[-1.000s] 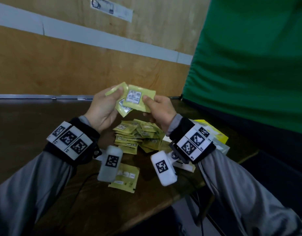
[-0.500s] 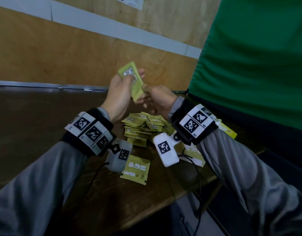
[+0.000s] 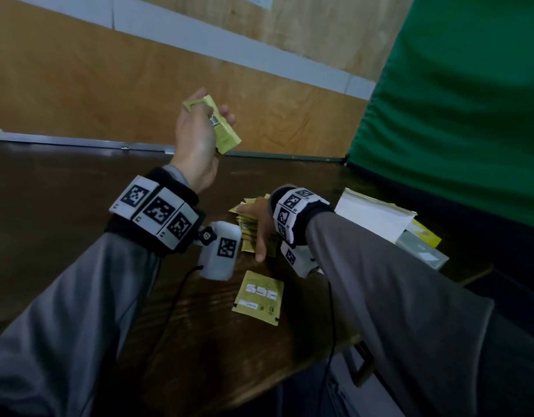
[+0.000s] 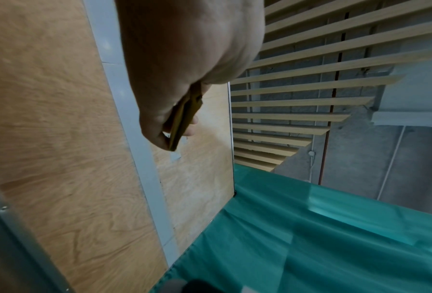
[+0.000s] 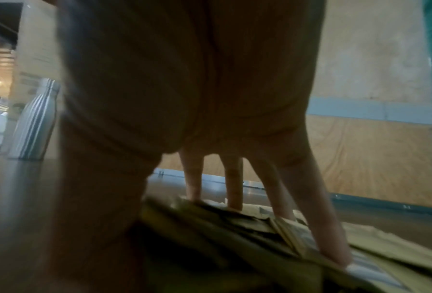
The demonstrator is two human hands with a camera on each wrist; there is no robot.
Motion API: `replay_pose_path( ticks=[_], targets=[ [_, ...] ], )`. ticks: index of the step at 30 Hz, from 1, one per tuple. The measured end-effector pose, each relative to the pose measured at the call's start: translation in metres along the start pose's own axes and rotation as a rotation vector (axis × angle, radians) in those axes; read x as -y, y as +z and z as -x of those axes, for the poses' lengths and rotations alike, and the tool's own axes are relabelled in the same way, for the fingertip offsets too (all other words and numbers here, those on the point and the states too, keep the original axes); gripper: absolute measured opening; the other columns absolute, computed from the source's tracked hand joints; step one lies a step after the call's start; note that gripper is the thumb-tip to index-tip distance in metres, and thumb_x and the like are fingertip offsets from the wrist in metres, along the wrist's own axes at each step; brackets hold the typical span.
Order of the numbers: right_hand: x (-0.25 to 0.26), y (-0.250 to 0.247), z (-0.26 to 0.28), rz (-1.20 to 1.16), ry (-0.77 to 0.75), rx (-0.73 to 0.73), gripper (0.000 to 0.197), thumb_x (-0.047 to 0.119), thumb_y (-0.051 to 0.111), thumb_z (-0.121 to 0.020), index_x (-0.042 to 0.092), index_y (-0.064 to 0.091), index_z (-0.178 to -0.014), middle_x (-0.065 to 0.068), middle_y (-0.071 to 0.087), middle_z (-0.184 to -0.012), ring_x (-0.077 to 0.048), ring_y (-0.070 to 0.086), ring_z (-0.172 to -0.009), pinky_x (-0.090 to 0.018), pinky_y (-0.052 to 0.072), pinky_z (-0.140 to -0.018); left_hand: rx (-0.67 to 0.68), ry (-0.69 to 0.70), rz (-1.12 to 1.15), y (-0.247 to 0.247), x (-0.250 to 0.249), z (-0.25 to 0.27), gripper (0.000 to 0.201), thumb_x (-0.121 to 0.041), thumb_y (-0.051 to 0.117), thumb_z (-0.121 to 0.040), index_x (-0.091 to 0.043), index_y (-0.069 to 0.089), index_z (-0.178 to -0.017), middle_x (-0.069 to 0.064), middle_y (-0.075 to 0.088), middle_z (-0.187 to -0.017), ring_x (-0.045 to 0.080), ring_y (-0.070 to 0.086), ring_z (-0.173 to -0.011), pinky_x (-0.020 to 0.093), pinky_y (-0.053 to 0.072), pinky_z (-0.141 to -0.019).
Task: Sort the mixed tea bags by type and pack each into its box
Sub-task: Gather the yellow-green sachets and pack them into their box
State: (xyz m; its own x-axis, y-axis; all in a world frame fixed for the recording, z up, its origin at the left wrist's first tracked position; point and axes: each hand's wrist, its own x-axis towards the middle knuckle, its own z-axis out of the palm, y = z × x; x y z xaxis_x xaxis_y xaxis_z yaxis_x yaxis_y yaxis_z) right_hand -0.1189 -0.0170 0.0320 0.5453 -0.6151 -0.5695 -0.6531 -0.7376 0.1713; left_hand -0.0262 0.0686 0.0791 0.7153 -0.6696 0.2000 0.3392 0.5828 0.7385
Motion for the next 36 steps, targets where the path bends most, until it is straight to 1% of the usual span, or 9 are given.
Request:
replay_pose_path(
  ticks=[5,10,15,21,26,29,31,33,36],
  targets=[
    [-0.002,-0.006,-0.002,0.091,-0.023,-0.174,0.074,0.028,0.072,-0.079,0.022,0.029,-0.14,-0.012,0.045,-0.135,-0.032,0.052,-0.114,-0.044,0.049,-0.09,-0.008,-0.04,0.012,0.0,0.0,0.001,0.039,-0.009,0.03,-0.099,-0.018,0.044,-0.135,0.001,0.063,-0.084,0.013,0.063,-0.076,0.026,0.049,-0.068],
    [-0.007,-0.008,0.005,0.007,-0.008,-0.382,0.042,0.022,0.057,-0.089,0.011,0.046,-0.127,-0.011,0.053,-0.125,-0.03,0.054,-0.111,-0.035,0.046,-0.084,-0.007,-0.073,-0.011,0.001,0.004,0.002,0.033,-0.01,0.029,-0.099,-0.02,0.046,-0.126,0.001,0.063,-0.087,0.013,0.063,-0.076,0.028,0.049,-0.069],
    [-0.018,-0.008,0.008,-0.096,0.05,-0.505,0.046,0.016,0.056,-0.091,0.014,0.047,-0.136,-0.011,0.054,-0.129,-0.028,0.054,-0.117,-0.035,0.049,-0.094,-0.02,-0.094,-0.035,0.002,0.008,0.003,0.035,-0.01,0.029,-0.1,-0.019,0.045,-0.13,0.001,0.062,-0.089,0.012,0.063,-0.075,0.029,0.049,-0.068],
    [-0.026,-0.009,0.025,-0.469,-0.053,-0.753,0.035,0.021,0.062,-0.089,0.012,0.06,-0.123,-0.008,0.064,-0.118,-0.023,0.056,-0.114,-0.03,0.046,-0.09,-0.032,-0.098,-0.088,0.002,0.011,0.003,0.034,-0.013,0.03,-0.101,-0.017,0.045,-0.131,0.003,0.063,-0.095,0.012,0.062,-0.077,0.032,0.05,-0.076],
    [-0.033,0.003,0.046,-0.751,-0.035,-1.011,0.025,0.022,0.062,-0.09,0.014,0.066,-0.113,-0.001,0.068,-0.1,-0.012,0.059,-0.091,-0.021,0.043,-0.077,-0.094,-0.087,-0.204,-0.001,0.014,0.001,0.03,-0.02,0.032,-0.101,-0.021,0.045,-0.129,-0.003,0.059,-0.088,0.01,0.057,-0.072,0.027,0.045,-0.069],
    [-0.039,0.006,0.052,-0.892,-0.01,-1.137,0.023,0.021,0.061,-0.089,0.013,0.068,-0.11,-0.003,0.07,-0.1,-0.016,0.063,-0.094,-0.023,0.049,-0.081,-0.095,-0.144,-0.414,-0.005,0.018,-0.003,0.036,-0.029,0.036,-0.1,-0.012,0.046,-0.129,-0.001,0.055,-0.084,0.011,0.051,-0.065,0.029,0.04,-0.062],
    [-0.043,0.004,0.053,-0.971,0.009,-1.209,0.026,0.021,0.063,-0.089,0.011,0.067,-0.112,-0.003,0.07,-0.102,-0.014,0.064,-0.089,-0.019,0.047,-0.075,-0.028,-0.228,-0.553,-0.006,0.023,-0.002,0.051,-0.039,0.046,-0.096,-0.007,0.043,-0.136,-0.001,0.057,-0.09,0.011,0.052,-0.07,0.034,0.044,-0.071],
    [-0.047,0.003,0.053,-1.063,0.0,-1.258,0.028,0.02,0.065,-0.087,0.009,0.066,-0.113,-0.001,0.069,-0.1,-0.011,0.062,-0.084,-0.02,0.048,-0.075,0.048,-0.265,-0.63,-0.006,0.03,0.002,0.071,-0.053,0.059,-0.085,-0.009,0.041,-0.139,0.002,0.062,-0.112,0.011,0.058,-0.084,0.04,0.045,-0.088],
    [-0.048,0.002,0.05,-1.183,-0.061,-1.221,0.023,0.018,0.067,-0.085,0.01,0.069,-0.107,-0.004,0.072,-0.098,-0.018,0.068,-0.088,-0.034,0.055,-0.084,0.097,-0.144,-0.705,-0.003,0.038,0.01,0.087,-0.061,0.078,-0.061,-0.01,0.053,-0.127,0.007,0.063,-0.119,0.021,0.06,-0.107,0.039,0.048,-0.095]
  ],
)
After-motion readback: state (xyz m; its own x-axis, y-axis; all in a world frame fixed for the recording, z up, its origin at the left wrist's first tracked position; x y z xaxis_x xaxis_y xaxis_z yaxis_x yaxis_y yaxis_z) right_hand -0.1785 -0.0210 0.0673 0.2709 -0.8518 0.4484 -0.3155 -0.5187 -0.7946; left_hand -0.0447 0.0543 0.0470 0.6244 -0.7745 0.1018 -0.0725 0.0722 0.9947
